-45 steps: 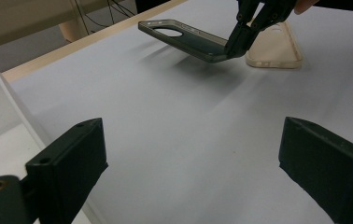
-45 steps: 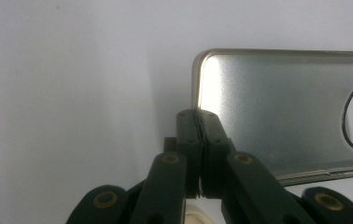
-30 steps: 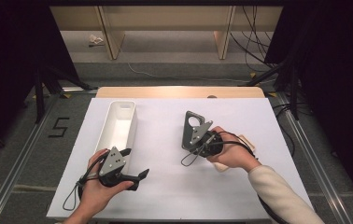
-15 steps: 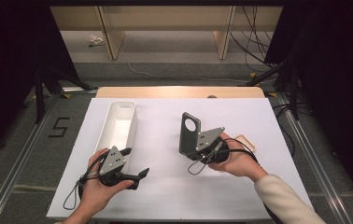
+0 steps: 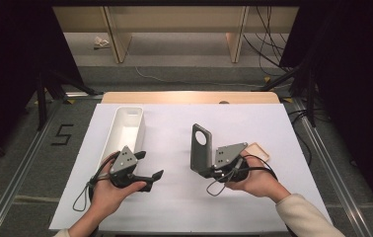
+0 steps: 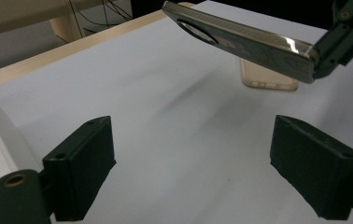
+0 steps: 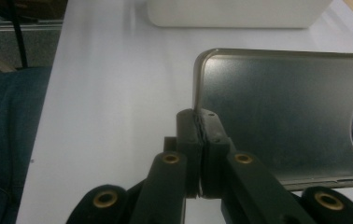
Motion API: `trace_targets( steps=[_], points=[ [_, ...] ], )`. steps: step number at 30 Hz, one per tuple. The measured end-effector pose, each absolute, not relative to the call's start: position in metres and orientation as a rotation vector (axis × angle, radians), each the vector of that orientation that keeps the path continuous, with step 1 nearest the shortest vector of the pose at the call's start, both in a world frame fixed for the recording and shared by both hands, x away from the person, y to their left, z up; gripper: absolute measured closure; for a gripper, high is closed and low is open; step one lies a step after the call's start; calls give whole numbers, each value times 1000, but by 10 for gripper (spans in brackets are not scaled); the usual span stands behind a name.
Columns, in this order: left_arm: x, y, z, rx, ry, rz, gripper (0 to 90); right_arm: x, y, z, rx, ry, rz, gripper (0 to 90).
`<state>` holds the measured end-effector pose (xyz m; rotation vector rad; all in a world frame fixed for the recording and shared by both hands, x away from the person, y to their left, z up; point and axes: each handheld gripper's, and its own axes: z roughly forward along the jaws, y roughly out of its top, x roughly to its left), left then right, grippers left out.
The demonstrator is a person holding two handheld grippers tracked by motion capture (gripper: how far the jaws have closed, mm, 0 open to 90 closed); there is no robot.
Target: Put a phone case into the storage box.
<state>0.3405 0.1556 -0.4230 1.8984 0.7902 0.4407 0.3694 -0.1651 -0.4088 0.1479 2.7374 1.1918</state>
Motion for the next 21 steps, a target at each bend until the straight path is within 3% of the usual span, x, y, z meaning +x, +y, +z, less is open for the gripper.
trace_targets(
  steps=[21],
  points=[
    [400,111,-380,1945,808,340,154,349,-168,-407,100,2737,1211,893]
  ],
)
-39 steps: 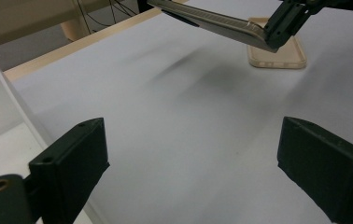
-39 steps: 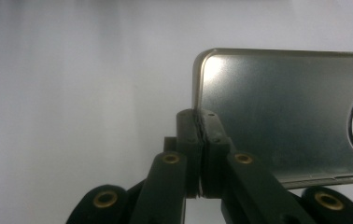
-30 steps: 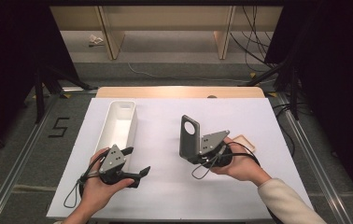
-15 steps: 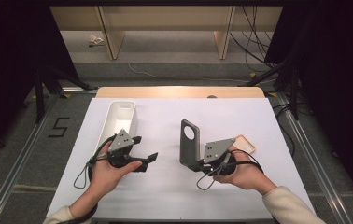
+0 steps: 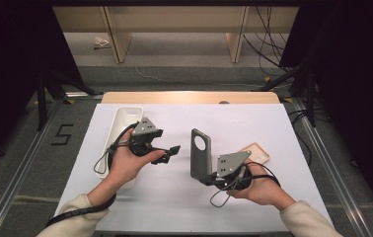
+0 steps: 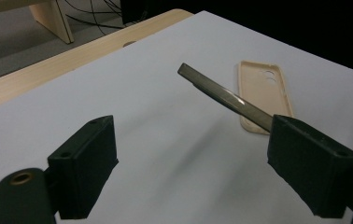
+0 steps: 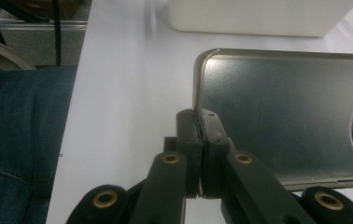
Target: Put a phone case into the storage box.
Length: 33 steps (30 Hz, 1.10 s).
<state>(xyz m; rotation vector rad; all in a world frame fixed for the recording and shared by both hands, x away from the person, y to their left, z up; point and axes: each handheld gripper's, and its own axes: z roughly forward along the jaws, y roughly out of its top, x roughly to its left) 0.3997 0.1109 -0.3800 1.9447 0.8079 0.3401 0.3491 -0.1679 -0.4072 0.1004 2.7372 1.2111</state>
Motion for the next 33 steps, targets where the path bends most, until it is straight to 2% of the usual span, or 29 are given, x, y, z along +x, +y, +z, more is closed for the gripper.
trace_targets(
  steps=[10,17,24,33],
  points=[
    [423,88,-377,1987,840,268,160,346,-163,-407,72,2735,1210,893],
    [437,74,-381,1985,901,183,207,345,-162,-408,56,2735,1207,893],
    [446,65,-383,2002,960,128,307,345,-161,-408,55,2737,1203,893],
    [450,59,-388,2000,1076,-24,474,344,-160,-408,37,2734,1185,892]
  ],
)
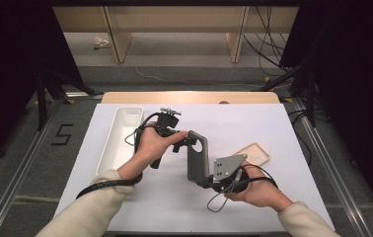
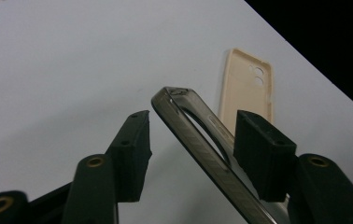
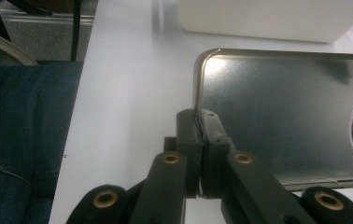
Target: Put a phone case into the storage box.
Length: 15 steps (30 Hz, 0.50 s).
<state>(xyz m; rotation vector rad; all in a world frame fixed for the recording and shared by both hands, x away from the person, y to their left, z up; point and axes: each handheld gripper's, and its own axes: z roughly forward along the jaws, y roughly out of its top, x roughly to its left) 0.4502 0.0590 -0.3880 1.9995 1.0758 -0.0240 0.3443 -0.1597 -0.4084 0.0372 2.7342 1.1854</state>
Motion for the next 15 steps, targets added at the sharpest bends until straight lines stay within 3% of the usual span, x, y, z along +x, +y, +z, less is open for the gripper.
trace_targets(
  steps=[5,15],
  points=[
    [451,60,-390,1967,1122,-55,596,343,-158,-409,28,2741,1181,892],
    [441,57,-381,1870,1121,-108,737,343,-151,-418,8,2769,1107,893]
  ],
)
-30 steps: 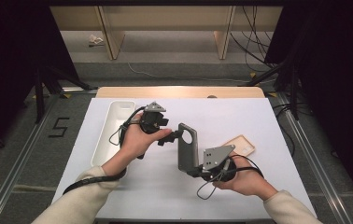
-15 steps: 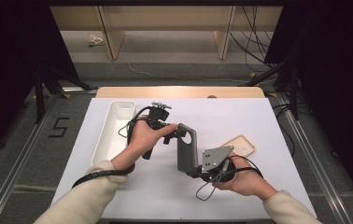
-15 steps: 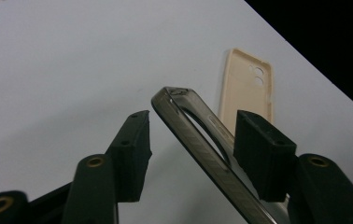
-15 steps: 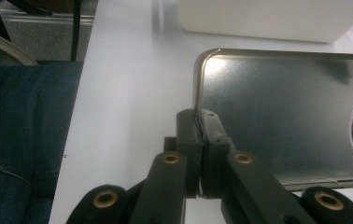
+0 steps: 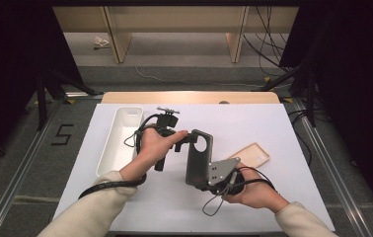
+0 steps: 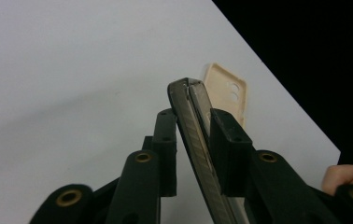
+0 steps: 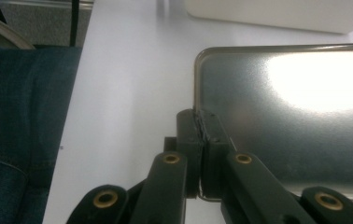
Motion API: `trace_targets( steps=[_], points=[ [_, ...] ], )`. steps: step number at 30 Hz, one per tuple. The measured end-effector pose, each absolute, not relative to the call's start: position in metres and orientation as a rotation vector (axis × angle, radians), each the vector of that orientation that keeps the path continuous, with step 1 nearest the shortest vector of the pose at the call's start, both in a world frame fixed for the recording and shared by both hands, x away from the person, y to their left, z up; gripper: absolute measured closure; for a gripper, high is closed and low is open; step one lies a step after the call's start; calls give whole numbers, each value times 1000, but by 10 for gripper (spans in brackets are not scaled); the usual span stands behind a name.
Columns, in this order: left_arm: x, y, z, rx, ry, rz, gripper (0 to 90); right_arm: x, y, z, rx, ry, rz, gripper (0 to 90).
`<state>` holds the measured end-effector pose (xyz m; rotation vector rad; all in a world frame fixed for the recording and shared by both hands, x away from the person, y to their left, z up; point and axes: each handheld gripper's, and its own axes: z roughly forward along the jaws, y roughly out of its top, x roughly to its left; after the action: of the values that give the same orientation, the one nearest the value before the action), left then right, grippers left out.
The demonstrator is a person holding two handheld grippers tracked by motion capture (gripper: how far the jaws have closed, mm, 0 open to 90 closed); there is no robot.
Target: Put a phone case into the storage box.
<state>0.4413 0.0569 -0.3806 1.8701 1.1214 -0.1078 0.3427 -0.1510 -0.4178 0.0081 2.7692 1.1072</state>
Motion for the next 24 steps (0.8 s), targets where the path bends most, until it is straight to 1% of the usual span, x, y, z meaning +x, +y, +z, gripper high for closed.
trace_targets(
  steps=[2,5,9,12,15,20,24],
  points=[
    [439,55,-378,1859,1117,-113,756,343,-150,-419,5,2771,1100,892],
    [437,53,-376,1856,1103,-112,810,344,-149,-422,15,2772,1079,888],
    [433,52,-371,1847,1072,-86,818,347,-151,-424,45,2769,1073,888],
    [431,51,-367,1872,1039,-14,818,348,-152,-423,60,2743,1089,872],
    [433,54,-367,1863,1021,15,818,349,-154,-420,94,2719,1134,794],
    [433,58,-367,1840,983,61,818,353,-158,-419,201,2655,1174,573],
    [432,62,-367,1843,955,92,817,355,-162,-417,287,2621,1200,483]
  ],
)
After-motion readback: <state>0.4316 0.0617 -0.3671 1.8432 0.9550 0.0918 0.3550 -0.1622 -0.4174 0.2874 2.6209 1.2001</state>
